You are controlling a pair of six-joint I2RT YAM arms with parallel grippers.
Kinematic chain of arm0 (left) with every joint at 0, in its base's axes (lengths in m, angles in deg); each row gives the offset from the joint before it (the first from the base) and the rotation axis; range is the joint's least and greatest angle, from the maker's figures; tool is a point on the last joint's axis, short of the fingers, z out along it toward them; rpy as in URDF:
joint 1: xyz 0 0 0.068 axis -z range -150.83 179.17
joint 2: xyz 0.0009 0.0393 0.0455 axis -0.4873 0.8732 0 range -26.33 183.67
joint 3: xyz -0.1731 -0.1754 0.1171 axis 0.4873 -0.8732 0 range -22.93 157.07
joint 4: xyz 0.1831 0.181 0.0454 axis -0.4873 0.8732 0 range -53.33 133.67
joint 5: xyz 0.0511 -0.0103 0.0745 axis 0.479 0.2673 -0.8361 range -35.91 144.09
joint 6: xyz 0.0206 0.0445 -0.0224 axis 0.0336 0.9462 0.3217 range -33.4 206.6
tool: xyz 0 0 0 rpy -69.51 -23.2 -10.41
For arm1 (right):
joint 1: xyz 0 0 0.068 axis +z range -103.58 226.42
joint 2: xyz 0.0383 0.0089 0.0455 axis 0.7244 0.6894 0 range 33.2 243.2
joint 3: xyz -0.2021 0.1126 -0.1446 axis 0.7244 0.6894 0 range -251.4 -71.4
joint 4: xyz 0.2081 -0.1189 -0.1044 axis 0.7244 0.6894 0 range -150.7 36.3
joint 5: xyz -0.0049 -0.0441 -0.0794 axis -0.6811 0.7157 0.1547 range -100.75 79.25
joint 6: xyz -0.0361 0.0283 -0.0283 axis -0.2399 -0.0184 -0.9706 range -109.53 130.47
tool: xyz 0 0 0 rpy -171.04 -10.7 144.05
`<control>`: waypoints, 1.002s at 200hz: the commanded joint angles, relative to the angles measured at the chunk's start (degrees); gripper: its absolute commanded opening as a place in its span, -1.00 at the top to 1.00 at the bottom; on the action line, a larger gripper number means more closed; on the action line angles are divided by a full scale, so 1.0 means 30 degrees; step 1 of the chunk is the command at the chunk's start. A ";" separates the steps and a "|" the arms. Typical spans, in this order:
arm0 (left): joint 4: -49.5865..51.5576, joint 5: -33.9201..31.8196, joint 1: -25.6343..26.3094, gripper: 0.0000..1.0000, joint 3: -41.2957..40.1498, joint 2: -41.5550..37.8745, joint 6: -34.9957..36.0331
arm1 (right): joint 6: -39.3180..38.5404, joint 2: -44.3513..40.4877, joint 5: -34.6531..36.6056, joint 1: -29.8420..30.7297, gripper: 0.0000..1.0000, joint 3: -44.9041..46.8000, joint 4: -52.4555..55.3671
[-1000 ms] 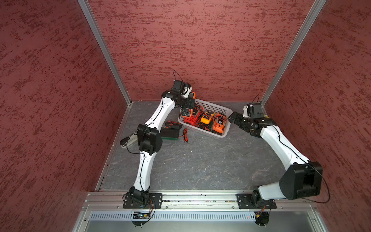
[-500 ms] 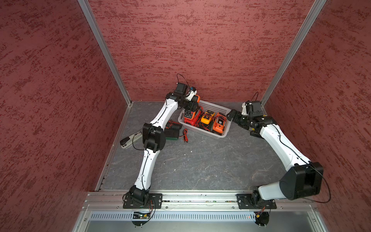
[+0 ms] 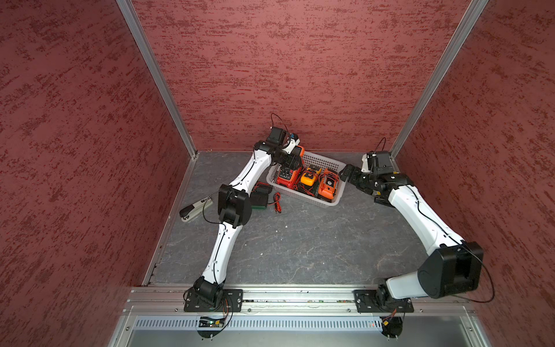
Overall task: Put the multimeter into the basket
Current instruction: Place the multimeter in the basket.
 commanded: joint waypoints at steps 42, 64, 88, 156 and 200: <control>-0.1600 -0.1260 0.0521 -0.99 0.0529 0.0332 -0.0055 | -0.0066 0.0636 0.0165 0.0137 -0.98 -0.0619 0.0015; -0.1724 -0.1413 0.0521 -0.99 0.0529 0.0303 -0.0085 | -0.0059 0.0610 0.0174 0.0124 -0.98 -0.0619 -0.0019; -0.1842 -0.1876 0.0521 -0.99 0.0529 0.0169 -0.0339 | -0.0071 0.0601 0.0218 0.0123 -0.98 -0.0648 -0.0011; -0.2810 -0.2409 0.0461 -0.99 0.0031 -0.2091 -0.1949 | -0.0652 0.0542 0.0580 0.0253 -0.98 -0.1400 0.0464; -0.4473 -0.2484 0.0025 -0.99 -0.3345 -0.5049 -0.3127 | -0.0764 0.0403 0.0765 0.0621 -0.98 -0.1552 0.0304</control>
